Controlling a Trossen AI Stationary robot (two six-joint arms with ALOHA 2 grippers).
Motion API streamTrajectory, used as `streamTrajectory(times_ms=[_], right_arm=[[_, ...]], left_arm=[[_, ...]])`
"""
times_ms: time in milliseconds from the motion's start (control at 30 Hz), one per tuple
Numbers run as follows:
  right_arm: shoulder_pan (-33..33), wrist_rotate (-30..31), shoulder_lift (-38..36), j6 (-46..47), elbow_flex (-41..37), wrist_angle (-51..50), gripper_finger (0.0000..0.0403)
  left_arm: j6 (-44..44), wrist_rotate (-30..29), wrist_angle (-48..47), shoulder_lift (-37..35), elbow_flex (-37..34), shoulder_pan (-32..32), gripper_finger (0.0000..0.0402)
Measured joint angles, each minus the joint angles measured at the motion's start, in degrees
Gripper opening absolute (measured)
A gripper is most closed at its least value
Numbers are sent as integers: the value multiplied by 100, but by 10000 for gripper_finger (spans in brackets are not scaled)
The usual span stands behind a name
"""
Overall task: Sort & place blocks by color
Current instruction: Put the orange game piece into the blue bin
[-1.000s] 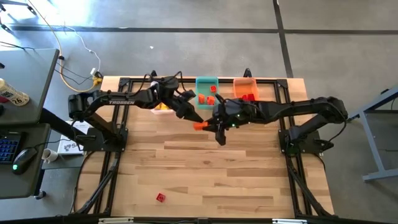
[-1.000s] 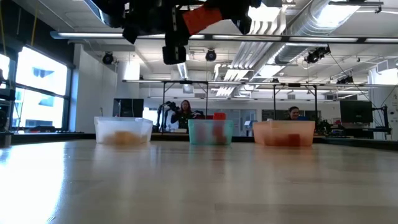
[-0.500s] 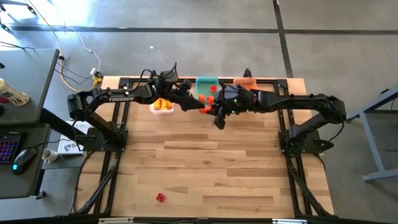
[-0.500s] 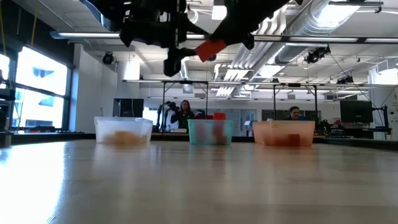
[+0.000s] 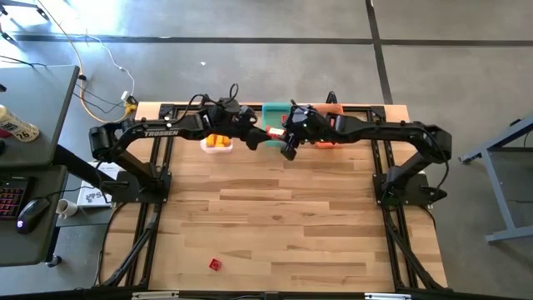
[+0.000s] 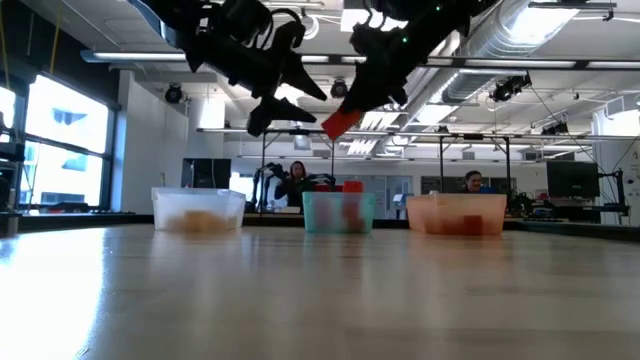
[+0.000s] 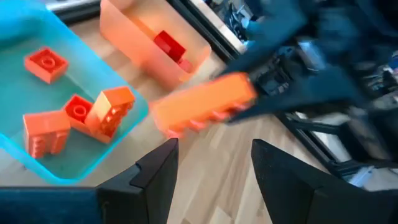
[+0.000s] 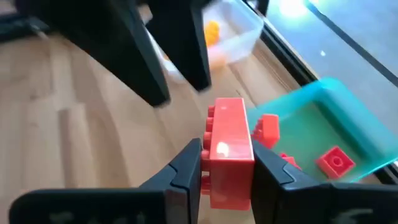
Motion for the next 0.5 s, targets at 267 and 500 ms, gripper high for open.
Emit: streamTrajectory(times_ms=[267,500], right_arm=[[-293,681,328,-111,0,10,76],[-651,892,583,-112,2,42,75]], left_arm=[[330,-681,-210,-13,0,-102,190],[646,-990,-814,-13,0,-521,190]])
